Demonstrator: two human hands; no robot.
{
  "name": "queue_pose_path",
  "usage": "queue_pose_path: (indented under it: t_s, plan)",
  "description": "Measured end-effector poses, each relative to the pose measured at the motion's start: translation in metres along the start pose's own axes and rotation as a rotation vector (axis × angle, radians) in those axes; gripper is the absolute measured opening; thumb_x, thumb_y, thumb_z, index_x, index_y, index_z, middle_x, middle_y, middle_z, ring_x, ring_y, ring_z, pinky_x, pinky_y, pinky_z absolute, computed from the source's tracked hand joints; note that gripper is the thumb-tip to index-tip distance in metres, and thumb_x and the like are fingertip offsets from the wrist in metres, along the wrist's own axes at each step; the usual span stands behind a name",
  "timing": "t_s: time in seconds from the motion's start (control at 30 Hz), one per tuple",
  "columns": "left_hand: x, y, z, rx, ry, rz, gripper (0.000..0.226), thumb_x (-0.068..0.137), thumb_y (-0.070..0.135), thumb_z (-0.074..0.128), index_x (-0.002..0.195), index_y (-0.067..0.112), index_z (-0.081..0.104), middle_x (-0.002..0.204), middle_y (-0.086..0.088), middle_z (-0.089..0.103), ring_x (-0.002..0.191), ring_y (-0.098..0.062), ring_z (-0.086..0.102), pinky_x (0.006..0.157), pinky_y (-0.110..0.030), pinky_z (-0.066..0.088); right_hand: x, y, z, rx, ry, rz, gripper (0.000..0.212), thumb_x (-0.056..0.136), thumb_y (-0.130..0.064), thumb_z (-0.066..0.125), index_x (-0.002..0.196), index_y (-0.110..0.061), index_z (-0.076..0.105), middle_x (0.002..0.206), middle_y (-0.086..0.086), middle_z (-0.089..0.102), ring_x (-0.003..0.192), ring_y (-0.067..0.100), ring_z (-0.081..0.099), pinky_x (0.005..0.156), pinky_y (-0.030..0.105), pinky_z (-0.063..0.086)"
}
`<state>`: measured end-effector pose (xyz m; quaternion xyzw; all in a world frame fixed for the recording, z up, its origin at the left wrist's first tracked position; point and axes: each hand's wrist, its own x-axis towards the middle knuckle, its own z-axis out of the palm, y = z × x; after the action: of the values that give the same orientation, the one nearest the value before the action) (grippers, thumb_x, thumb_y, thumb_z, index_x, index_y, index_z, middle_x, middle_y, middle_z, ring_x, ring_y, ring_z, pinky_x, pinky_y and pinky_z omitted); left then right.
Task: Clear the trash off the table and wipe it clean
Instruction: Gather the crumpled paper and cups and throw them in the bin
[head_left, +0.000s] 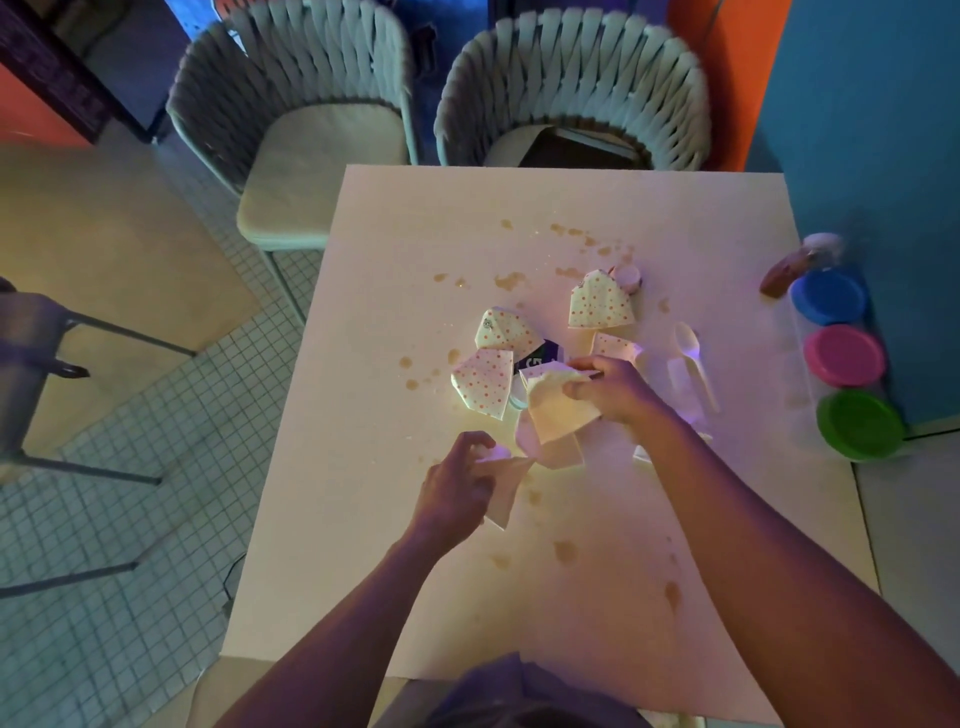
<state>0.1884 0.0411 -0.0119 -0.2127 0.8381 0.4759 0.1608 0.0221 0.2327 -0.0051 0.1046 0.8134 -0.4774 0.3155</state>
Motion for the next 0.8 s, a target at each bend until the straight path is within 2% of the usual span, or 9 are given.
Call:
queue_pose_path:
  t_s: [0.1,0.2,0.37,0.5,0.67,0.8]
  plan:
    - [0.002,-0.002,-0.005,-0.008,-0.012,-0.028,0.036,0.084,0.028,0.061,0.11,0.051,0.05,0.097,0.008,0.068,0.081,-0.026,0.068,0.062,-0.05,0.061,0.009,0.004,0.011,-0.03,0.113,0.013,0.044,0.081,-0.012,0.075,0.123,-0.021,0.065,0.121,0.009,0.066,0.106,0.026,0.063,0.093,0.038,0.052]
    - [0.007,-0.005,-0.008,-0.005,-0.02,-0.032,0.051,0.083,0.018,0.059,0.118,0.054,0.046,0.103,0.003,0.068,0.079,-0.026,0.068,0.061,-0.049,0.061,0.01,0.004,0.019,-0.217,0.169,-0.005,0.05,0.079,-0.02,0.075,0.127,-0.022,0.06,0.125,0.006,0.06,0.11,0.027,0.059,0.093,0.038,0.051]
    - [0.014,-0.01,-0.01,0.0,-0.03,-0.023,0.061,0.081,0.021,0.057,0.127,0.057,0.041,0.111,0.003,0.067,0.091,-0.033,0.066,0.072,-0.055,0.06,0.014,0.005,0.028,-0.434,0.131,0.003,0.078,0.076,-0.04,0.079,0.143,-0.026,0.042,0.135,0.007,0.039,0.121,0.031,0.051,0.097,0.042,0.049]
    - [0.018,-0.011,-0.011,0.04,-0.027,-0.009,0.058,0.084,0.023,0.057,0.129,0.056,0.04,0.11,0.004,0.067,0.092,-0.033,0.065,0.079,-0.052,0.058,0.018,0.006,0.032,-0.539,0.069,0.014,0.087,0.076,-0.043,0.077,0.149,-0.026,0.033,0.139,0.009,0.04,0.127,0.032,0.045,0.099,0.044,0.046]
    - [0.021,-0.013,-0.012,0.057,-0.036,-0.001,0.057,0.085,0.024,0.056,0.131,0.052,0.038,0.108,0.007,0.064,0.09,-0.032,0.065,0.08,-0.05,0.057,0.021,0.005,0.031,-0.491,0.062,0.082,0.096,0.068,-0.046,0.083,0.148,-0.022,0.036,0.138,0.009,0.047,0.127,0.03,0.047,0.1,0.046,0.047]
    - [0.024,-0.017,-0.012,0.058,-0.03,0.007,0.058,0.085,0.02,0.057,0.132,0.049,0.039,0.109,0.009,0.063,0.094,-0.031,0.064,0.082,-0.047,0.056,0.019,0.002,0.028,-0.332,0.065,0.055,0.092,0.067,-0.034,0.089,0.145,-0.016,0.042,0.133,0.003,0.054,0.121,0.026,0.053,0.096,0.039,0.048]
